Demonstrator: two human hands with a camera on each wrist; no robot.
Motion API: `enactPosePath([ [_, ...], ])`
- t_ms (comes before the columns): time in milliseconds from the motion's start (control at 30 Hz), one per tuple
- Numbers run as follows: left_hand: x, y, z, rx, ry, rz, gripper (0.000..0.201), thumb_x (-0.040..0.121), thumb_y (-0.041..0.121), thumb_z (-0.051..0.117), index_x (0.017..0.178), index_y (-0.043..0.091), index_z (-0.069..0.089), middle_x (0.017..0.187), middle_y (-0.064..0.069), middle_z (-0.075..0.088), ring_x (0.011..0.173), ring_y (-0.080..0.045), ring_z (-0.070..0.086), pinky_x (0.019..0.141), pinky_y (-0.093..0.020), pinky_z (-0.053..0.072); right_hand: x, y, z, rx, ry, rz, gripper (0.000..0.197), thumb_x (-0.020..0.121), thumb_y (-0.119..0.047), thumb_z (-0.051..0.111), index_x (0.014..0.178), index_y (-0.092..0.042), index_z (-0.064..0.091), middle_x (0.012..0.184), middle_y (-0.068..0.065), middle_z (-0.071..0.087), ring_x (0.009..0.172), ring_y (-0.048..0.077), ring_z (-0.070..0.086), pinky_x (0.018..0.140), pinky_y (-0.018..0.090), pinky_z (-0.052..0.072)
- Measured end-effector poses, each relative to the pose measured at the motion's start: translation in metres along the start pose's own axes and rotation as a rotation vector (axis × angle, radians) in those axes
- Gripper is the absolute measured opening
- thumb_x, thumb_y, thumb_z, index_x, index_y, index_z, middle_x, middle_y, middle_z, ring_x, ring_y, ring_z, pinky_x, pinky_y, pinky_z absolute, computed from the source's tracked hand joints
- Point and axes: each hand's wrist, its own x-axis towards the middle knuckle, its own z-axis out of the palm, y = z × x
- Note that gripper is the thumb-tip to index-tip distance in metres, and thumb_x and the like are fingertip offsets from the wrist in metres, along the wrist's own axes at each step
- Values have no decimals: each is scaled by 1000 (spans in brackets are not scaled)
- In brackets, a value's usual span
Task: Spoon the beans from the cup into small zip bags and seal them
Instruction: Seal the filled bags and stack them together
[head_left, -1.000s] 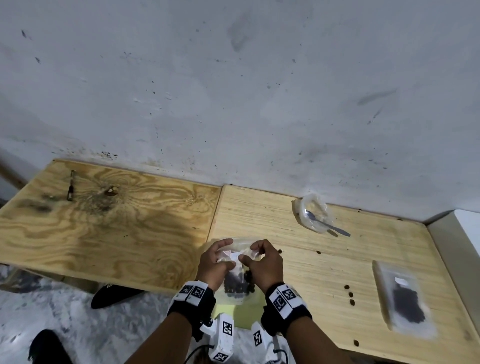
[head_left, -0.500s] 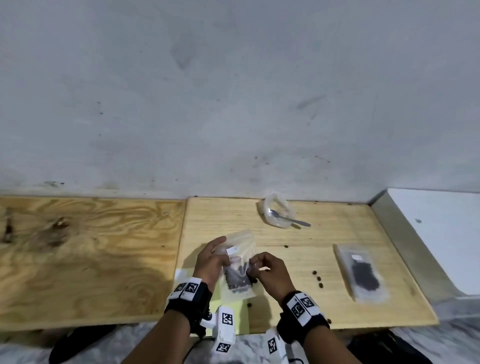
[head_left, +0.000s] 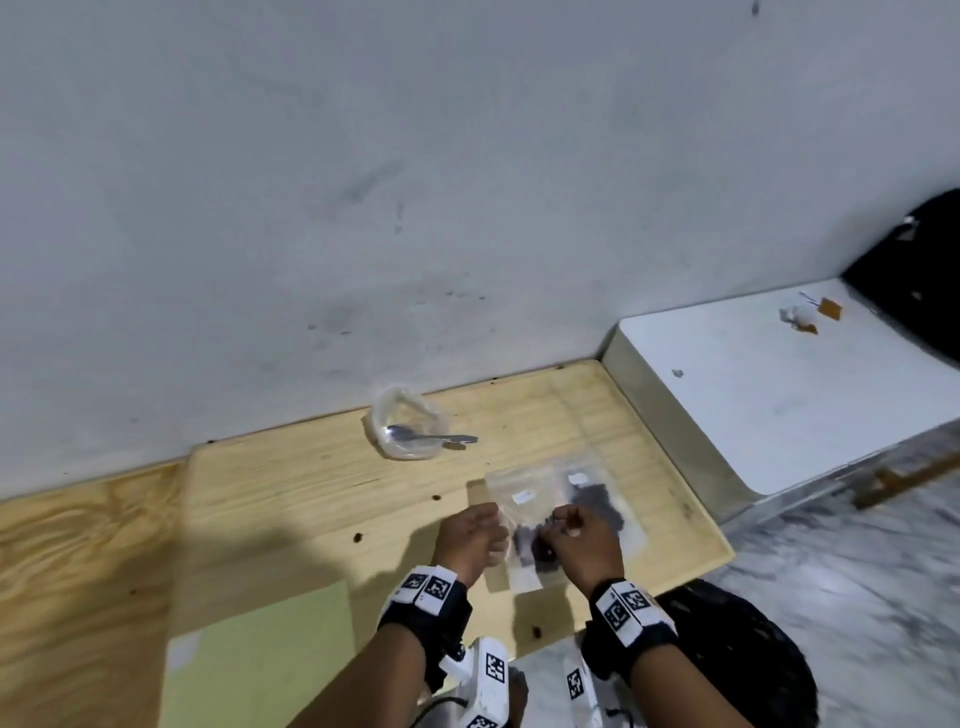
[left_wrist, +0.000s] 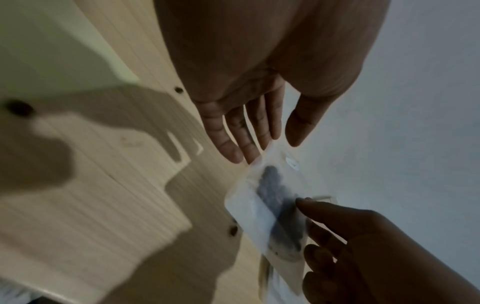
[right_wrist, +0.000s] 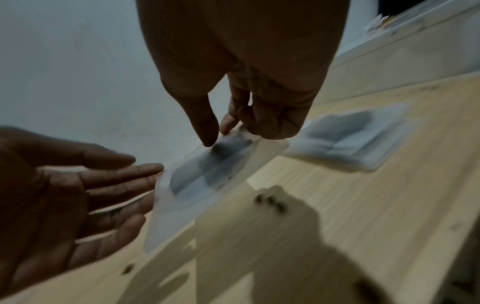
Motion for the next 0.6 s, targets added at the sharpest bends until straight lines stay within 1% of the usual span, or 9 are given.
enactPosePath([
  [100,24,2,51,-7,-53,-60,58,74,-6,67,130,1,52,111,-15,57,65,-23,55,55,-27,45,29,14,-29,-112,57,-16,18,83,-26,71,96,-16,66,88,2,60,89,25,63,70,24,40],
  [167,40,2,79,-2,-50,-77,64,72,-6,67,133,3,49,123,-17,57,68,-24,56,58,-29,46,45,16,-47,-111,77,-13,18,82,-22,71,97,-12,70,89,4,62,88,26,63,71,25,42],
  [200,49,0,89,1,-51,-77,65,71,-5,67,133,5,50,130,-20,55,69,-24,56,60,-30,46,53,17,-54,-107,81,-17,18,81,-22,71,97,-13,71,94,5,65,90,27,64,72,26,45],
  [267,66,-2,105,13,-54,-84,60,71,-4,66,127,10,54,136,-21,52,80,-27,60,67,-34,50,71,23,-62,-146,61,-20,16,81,-27,70,95,-18,70,103,5,66,95,27,65,77,28,50],
  [300,73,-4,111,28,-41,-85,55,72,-4,66,124,13,56,136,-18,53,86,-29,62,73,-36,52,78,26,-65,-171,36,-22,17,82,-29,69,95,-20,69,106,4,65,97,26,65,78,29,51],
  [333,76,-3,114,43,-30,-86,52,75,-4,66,122,15,57,135,-16,55,89,-29,62,75,-36,52,82,26,-67,-194,12,-23,19,82,-31,69,98,-21,67,110,4,63,99,26,64,80,30,50],
  [400,80,-1,120,69,-7,-89,47,78,-2,65,120,16,59,132,-13,57,88,-27,59,73,-34,51,90,31,-68,-235,-35,-8,27,82,-33,70,106,-24,63,118,5,58,103,26,62,83,32,50],
  [500,80,1,121,133,-2,-90,44,74,6,66,116,19,60,129,-15,59,89,-27,60,69,-33,51,96,36,-68,-306,-103,11,41,81,-33,71,118,-24,58,126,4,52,109,27,59,86,32,47],
  [600,80,3,120,166,-12,-125,38,81,7,64,117,19,60,124,-10,62,93,-26,61,70,-31,51,99,37,-68,-323,-136,18,44,76,-37,73,116,-26,57,126,3,53,106,25,60,88,36,51],
])
